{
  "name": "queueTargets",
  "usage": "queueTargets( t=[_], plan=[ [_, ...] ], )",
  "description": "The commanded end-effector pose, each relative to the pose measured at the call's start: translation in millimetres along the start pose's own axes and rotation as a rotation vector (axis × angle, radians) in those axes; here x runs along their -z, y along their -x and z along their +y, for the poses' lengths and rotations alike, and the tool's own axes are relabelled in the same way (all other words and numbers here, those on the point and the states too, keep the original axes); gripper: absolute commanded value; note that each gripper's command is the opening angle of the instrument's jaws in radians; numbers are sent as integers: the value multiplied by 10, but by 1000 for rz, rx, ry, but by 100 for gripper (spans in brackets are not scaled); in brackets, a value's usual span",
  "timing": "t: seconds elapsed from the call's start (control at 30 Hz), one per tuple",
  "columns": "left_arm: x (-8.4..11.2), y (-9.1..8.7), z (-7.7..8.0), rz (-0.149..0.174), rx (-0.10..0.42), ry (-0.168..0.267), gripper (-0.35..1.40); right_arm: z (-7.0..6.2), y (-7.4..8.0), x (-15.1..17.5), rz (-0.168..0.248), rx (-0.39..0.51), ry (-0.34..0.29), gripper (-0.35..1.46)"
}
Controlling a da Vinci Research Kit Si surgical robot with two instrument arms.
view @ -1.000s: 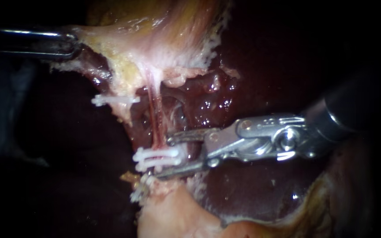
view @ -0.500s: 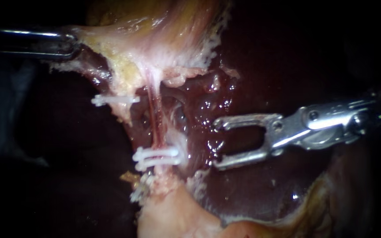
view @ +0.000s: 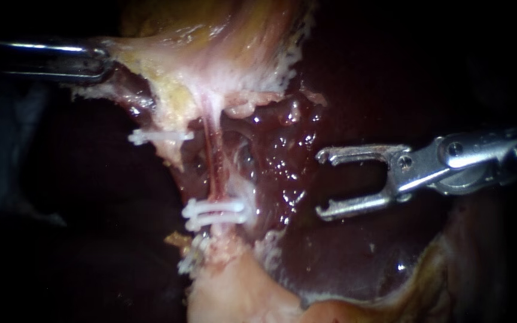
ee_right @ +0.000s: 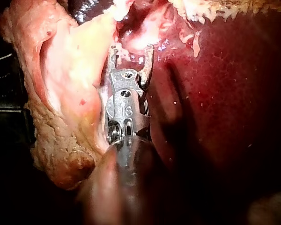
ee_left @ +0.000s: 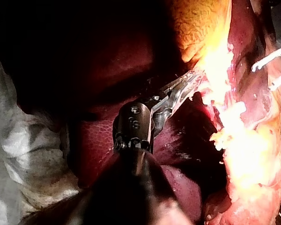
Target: Going back second clip right tube
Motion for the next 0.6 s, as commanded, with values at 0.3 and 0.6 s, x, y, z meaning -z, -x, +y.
queueTargets(
  t=[0.3, 0.6],
  plan=[
    [-33, 15, -6, -13, -11, 2, -35, -1, 1, 2, 0, 0, -1, 50],
    [-36, 17, -11, -16, -13, 1, -35, -1, 0, 5, 0, 0, -2, 50]
  ],
)
